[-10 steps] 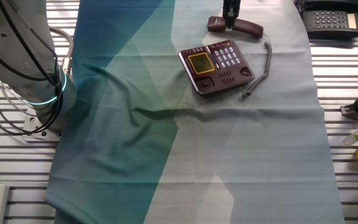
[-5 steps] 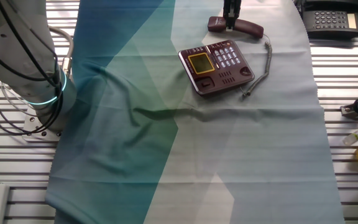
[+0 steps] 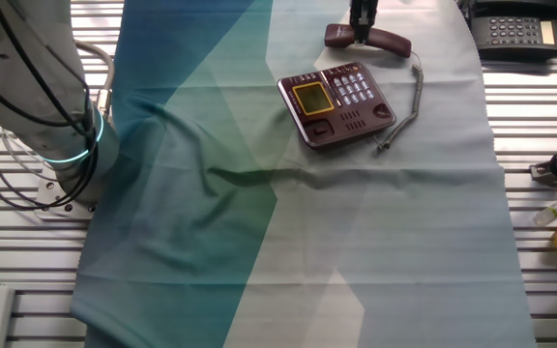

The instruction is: Place the handset of the telephone on the corresponding phone cradle

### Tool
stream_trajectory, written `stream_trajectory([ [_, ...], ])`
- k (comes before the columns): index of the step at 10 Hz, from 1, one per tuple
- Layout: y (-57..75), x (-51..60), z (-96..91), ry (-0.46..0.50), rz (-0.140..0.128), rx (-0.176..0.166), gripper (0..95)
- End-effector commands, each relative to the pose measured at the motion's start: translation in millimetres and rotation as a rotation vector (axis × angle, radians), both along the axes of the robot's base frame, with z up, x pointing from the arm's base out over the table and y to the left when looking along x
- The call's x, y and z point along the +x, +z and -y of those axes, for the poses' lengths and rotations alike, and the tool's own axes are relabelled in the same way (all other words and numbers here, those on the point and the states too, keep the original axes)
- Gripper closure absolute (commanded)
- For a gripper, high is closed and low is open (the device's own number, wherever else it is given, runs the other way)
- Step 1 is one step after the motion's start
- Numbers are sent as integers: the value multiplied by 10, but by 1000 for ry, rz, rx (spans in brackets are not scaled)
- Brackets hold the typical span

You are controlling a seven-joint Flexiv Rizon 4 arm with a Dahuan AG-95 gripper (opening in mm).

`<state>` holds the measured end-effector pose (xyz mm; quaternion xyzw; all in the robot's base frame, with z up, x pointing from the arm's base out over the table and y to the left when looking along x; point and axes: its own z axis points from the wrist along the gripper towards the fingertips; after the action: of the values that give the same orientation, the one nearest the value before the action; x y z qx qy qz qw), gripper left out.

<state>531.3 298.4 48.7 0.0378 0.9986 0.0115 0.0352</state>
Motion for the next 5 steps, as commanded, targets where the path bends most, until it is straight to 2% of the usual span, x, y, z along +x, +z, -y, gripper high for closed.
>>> stream_trajectory([
  [1, 21, 11, 2, 29, 3, -7, 950],
  [5, 111, 27, 28, 63, 1, -8, 950],
])
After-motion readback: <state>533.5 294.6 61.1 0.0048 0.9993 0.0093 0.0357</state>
